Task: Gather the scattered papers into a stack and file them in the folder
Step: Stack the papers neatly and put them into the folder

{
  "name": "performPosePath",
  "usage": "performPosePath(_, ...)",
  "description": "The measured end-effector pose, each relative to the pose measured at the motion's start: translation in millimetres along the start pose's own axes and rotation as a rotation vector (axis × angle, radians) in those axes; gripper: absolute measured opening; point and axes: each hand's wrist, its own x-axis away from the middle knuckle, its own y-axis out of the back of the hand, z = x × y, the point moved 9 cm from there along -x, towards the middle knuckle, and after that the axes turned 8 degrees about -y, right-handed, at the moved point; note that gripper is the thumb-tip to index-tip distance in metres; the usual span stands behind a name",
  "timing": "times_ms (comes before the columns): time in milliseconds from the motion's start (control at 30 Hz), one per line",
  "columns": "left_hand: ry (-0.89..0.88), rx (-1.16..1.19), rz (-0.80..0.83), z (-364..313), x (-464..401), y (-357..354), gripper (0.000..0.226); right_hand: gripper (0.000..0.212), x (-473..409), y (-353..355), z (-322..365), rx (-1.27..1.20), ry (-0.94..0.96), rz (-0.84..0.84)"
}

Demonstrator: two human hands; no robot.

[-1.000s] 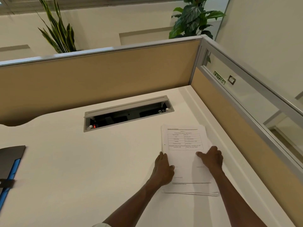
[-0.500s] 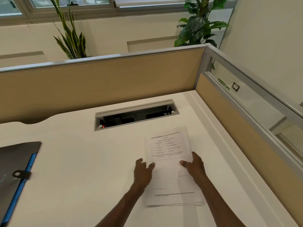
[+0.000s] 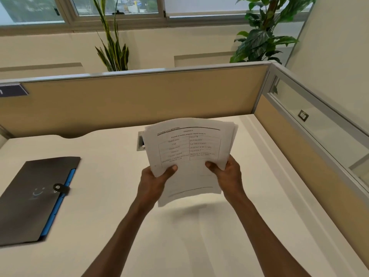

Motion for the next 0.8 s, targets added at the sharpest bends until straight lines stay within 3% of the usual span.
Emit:
performPosePath(200,0.087,-0.084,-0.107,37,36,25,0.018,0.032,22,-20,-50,0.079,-0.094,0.042)
performPosePath(533,0.161,-0.106,-0.107,70,47,23,0.026,0.028,27,-25,-88,0.155,-0.21,0.064)
performPosePath(800,0.299,-0.123,-0.153,88,33,30,0.033,0.043,18,-28,-101,0.328,-0.255,-0.005)
